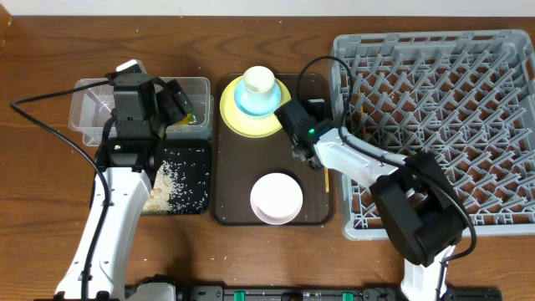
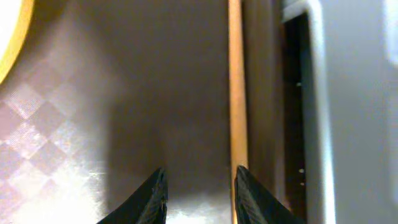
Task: Sort waste into correct bins and load items into the dishwasher rack
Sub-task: 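Move the right gripper back to the second chopstick on the brown tray, then grasp the second wooden chopstick on the brown tray with the right gripper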
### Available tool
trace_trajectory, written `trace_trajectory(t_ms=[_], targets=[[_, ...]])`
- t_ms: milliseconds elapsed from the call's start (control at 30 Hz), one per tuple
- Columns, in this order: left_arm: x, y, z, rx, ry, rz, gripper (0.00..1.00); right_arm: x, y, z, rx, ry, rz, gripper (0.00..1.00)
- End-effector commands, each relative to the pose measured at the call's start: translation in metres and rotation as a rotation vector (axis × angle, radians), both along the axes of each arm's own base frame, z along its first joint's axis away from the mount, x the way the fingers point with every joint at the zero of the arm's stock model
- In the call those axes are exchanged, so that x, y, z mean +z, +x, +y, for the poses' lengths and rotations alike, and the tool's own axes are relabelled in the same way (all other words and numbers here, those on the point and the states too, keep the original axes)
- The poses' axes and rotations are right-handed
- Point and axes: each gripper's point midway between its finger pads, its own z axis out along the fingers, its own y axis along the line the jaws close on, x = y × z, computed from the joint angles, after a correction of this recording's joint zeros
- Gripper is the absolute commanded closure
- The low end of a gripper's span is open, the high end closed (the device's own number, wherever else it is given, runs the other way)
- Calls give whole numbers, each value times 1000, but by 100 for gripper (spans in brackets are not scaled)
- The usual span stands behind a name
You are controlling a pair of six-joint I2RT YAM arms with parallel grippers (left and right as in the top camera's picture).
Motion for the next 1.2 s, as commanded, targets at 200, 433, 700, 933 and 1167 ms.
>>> trace_trajectory(t_ms=[200, 433, 700, 933, 1167], targets=[[10, 2, 3, 6, 15, -19, 5, 18, 9, -24, -72, 19, -11, 64], [10, 2, 3, 6, 15, -19, 4, 4, 1, -19, -77, 78, 56, 62], [10, 2, 3, 6, 15, -19, 5, -13, -5, -18, -96, 119, 95, 64], [10, 2, 3, 6, 15, -19, 5, -15, -11, -6, -71, 175, 135, 71], [10, 2, 3, 6, 15, -19, 5, -15, -11, -6, -33, 159, 140, 75]])
